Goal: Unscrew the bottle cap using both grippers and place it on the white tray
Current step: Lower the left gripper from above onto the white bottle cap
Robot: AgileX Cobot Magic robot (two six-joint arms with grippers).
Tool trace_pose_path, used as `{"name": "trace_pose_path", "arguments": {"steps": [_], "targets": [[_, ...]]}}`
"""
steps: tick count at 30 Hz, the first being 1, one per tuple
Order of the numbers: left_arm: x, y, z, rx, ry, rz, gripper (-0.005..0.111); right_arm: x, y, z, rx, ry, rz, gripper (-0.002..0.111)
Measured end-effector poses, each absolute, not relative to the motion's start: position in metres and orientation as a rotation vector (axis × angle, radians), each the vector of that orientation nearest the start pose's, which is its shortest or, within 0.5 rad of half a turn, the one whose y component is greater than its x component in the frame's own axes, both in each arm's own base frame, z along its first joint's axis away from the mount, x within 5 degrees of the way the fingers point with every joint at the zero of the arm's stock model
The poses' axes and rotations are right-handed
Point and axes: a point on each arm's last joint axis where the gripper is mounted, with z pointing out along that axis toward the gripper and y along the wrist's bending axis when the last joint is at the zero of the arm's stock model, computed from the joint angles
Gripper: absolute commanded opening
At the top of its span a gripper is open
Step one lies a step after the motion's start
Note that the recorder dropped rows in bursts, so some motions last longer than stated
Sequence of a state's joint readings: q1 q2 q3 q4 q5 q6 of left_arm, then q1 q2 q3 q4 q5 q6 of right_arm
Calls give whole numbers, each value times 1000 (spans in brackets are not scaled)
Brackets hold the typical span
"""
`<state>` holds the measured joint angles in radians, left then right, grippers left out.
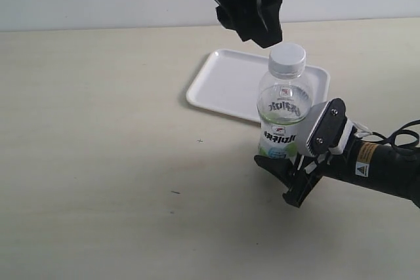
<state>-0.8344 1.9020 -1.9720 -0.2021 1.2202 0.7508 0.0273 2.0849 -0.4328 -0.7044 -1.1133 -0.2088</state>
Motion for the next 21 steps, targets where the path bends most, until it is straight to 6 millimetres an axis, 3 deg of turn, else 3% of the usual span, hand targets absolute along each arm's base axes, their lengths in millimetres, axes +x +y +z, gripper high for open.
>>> {"name": "trace_pose_path", "arguments": {"steps": [9, 16, 21], "targets": [[261, -325, 361, 1879, 1834, -336, 59, 257, 60, 60, -946, 1803, 314, 0], [245, -338, 360, 1966, 1753, -303, 59, 257, 60, 60, -950, 1801, 317, 0], [253, -348, 336, 1995, 1803, -285, 59, 256, 61, 60, -955, 1797, 321, 0]]}}
